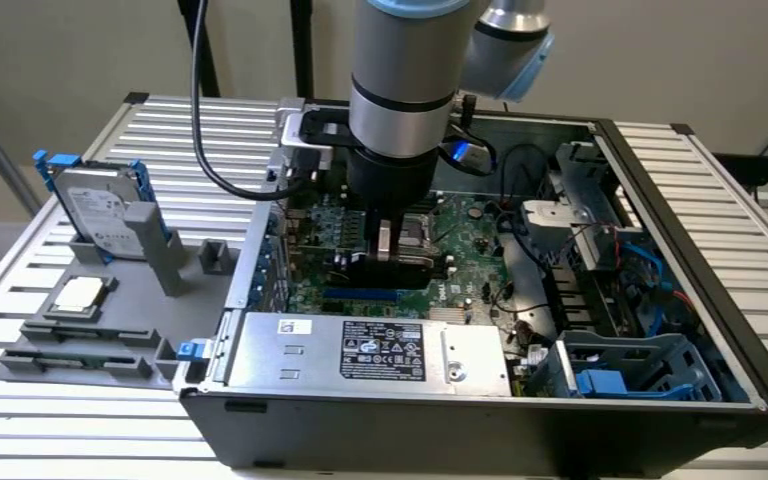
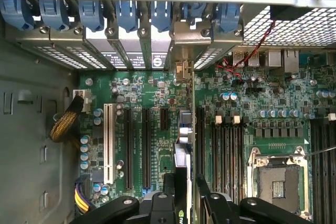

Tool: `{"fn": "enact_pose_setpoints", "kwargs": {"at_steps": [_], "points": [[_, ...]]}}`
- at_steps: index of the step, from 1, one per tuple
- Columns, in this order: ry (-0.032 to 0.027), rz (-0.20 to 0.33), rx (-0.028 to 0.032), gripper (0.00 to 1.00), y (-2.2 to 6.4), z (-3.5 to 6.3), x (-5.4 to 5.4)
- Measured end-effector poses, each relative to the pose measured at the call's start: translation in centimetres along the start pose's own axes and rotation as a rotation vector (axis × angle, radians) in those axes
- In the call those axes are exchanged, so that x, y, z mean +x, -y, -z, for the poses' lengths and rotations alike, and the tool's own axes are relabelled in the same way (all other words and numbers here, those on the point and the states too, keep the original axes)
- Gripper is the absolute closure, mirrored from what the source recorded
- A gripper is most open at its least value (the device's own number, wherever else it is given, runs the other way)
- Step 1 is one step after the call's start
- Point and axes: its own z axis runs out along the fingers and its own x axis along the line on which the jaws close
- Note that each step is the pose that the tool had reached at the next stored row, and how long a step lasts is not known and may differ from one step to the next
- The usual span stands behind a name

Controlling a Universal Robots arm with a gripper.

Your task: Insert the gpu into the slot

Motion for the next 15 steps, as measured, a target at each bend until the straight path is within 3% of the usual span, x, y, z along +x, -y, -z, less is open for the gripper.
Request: {"fn": "enact_pose_setpoints", "kwargs": {"at_steps": [4,9,15], "points": [[0.0,0.0,-0.0019,0.74,-0.06,-0.08,0.01],[-0.0006,-0.001,-0.0141,0.74,-0.07,-0.21,0.02],[-0.0007,-0.002,-0.0188,0.74,-0.07,-0.33,0.03]]}}
